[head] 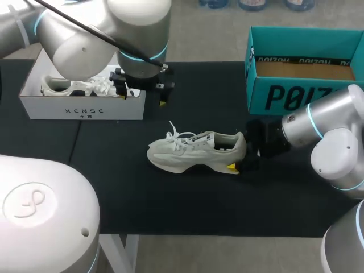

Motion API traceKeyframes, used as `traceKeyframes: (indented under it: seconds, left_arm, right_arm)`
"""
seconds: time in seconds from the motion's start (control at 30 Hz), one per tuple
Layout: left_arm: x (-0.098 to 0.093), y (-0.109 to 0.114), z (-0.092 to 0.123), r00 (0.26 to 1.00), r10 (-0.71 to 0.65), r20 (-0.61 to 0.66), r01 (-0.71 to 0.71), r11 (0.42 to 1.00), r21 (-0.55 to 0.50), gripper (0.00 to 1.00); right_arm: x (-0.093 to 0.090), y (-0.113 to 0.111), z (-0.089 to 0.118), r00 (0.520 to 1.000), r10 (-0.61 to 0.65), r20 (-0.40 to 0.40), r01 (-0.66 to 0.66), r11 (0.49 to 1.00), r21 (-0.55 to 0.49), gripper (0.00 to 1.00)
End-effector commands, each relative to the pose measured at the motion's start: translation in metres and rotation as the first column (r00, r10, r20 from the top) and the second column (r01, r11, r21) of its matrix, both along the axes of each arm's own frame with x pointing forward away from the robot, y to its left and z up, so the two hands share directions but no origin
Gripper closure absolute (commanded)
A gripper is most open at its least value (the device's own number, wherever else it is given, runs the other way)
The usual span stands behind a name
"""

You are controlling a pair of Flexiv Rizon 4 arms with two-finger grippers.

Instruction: Take the shoe out of the shoebox, open the shoe tongue, remove and reinsert the insole, then place the shoe into the shoebox

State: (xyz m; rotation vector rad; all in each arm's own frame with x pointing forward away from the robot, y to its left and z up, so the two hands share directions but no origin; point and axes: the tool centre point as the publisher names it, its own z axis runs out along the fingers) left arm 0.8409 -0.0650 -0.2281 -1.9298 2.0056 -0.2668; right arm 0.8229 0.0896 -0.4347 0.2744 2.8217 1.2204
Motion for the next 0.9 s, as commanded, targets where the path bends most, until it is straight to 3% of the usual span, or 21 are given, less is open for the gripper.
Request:
traceKeyframes:
  seconds: [0.03,0.37,0.6,0.9]
  left_arm:
    - [-0.008,-0.027,-0.012,0.986,0.161,-0.03,-0.161,0.987,0.008,0.0]
    - [-0.018,-0.071,-0.021,0.972,0.226,-0.057,-0.23,0.972,-0.058,0.0]
    - [-0.006,-0.108,-0.049,0.989,0.087,-0.123,-0.103,0.987,-0.125,0.0]
    - [0.009,-0.149,-0.072,0.985,-0.023,-0.172,0.008,0.996,-0.089,0.0]
  right_arm:
    - [0.0,0.003,-0.004,1.0,-0.001,0.0,0.001,1.0,-0.001,1.0]
    - [0.0,0.003,-0.004,1.0,-0.001,0.0,0.001,1.0,-0.001,1.0]
    - [0.0,0.003,-0.004,1.0,-0.001,0.0,0.001,1.0,-0.001,1.0]
    - [0.0,0.003,-0.004,1.0,-0.001,0.0,0.001,1.0,-0.001,1.0]
